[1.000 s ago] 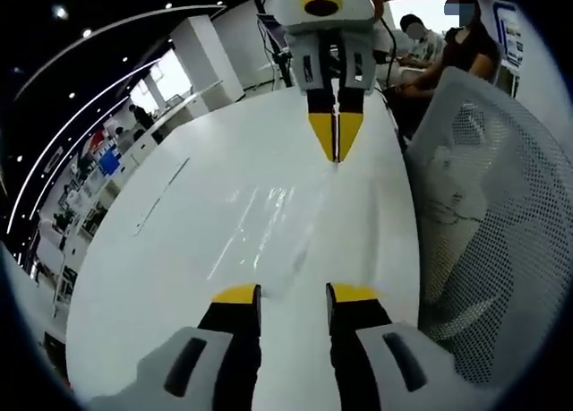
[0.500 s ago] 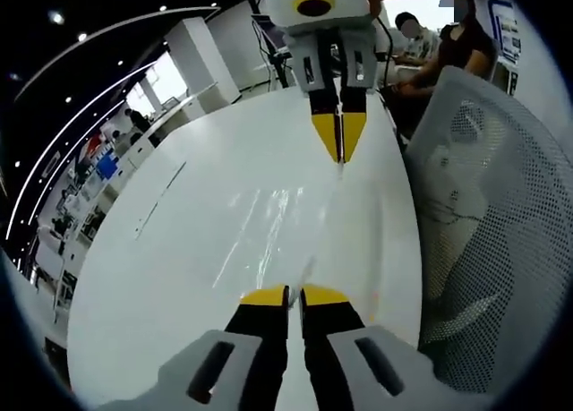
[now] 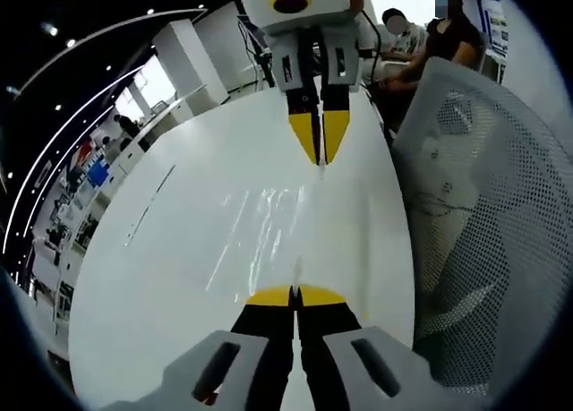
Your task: Open the resealable bag by pulling the two sides of the seal apart until the entire bag opening is separated and visibly accessible.
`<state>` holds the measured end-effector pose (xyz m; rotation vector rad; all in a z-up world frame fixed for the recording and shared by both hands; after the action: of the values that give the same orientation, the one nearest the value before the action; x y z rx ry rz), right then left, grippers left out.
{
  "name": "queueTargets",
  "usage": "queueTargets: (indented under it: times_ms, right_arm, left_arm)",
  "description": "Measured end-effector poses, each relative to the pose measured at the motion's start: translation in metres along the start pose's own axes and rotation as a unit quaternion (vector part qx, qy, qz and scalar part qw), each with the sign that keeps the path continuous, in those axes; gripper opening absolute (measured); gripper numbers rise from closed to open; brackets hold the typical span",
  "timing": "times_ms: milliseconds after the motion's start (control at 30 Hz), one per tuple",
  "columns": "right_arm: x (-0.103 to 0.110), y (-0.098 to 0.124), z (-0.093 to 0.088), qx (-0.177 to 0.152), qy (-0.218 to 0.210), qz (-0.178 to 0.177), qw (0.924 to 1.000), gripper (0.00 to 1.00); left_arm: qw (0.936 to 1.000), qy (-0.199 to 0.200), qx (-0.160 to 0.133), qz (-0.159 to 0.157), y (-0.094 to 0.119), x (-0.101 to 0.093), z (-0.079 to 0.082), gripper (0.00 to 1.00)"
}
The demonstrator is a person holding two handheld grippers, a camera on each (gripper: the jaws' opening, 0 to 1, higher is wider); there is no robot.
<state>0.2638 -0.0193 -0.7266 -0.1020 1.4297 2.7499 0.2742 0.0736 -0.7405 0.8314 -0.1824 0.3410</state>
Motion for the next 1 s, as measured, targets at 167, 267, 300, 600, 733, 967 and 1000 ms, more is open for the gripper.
queueTargets:
  times_ms: [167, 267, 300, 600, 733, 967, 1000]
  right_arm:
    - [-0.002, -0.008, 0.024, -0.027, 0.001, 0.001, 0.9996, 0.07]
    - [-0.001, -0.015, 0.036, -0.033, 0.012, 0.003, 0.9994, 0.08]
    - [0.000, -0.019, 0.041, -0.038, 0.014, 0.005, 0.9992, 0.08]
    - [0.002, -0.037, 0.064, -0.054, 0.039, 0.008, 0.9977, 0.08]
    - [0.001, -0.041, 0.067, -0.053, 0.048, 0.007, 0.9974, 0.08]
    - [-0.006, -0.045, 0.069, -0.056, 0.053, -0.006, 0.9970, 0.04]
    - [-0.005, -0.045, 0.069, -0.056, 0.053, -0.007, 0.9970, 0.03]
  left_arm:
    - [1.0000, 0.007, 0.001, -0.004, -0.002, -0.001, 0.001, 0.00]
    - [1.0000, 0.006, 0.001, -0.006, -0.002, -0.002, 0.002, 0.00]
    - [1.0000, 0.007, -0.002, -0.004, -0.002, -0.001, 0.004, 0.00]
    - [0.9999, 0.008, -0.009, -0.003, -0.001, 0.000, 0.008, 0.00]
    - [0.9999, 0.007, -0.013, -0.005, 0.000, 0.000, 0.009, 0.00]
    - [0.9998, 0.003, -0.014, -0.009, -0.001, 0.001, 0.011, 0.00]
    - [0.9998, 0.003, -0.014, -0.011, -0.001, 0.001, 0.011, 0.00]
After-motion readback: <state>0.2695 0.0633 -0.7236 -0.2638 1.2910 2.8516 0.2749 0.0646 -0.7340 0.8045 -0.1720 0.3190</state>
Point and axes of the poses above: the point that each gripper's makers call its tool centre point, and the gripper's own axes: y roughly backward along the fingers, x roughly to its left, z roughly out of its top, the point moved 1 cm from there along y, roughly backward along the fingers, and after that the axes turned 1 degree about -x, right-handed, at the moved point
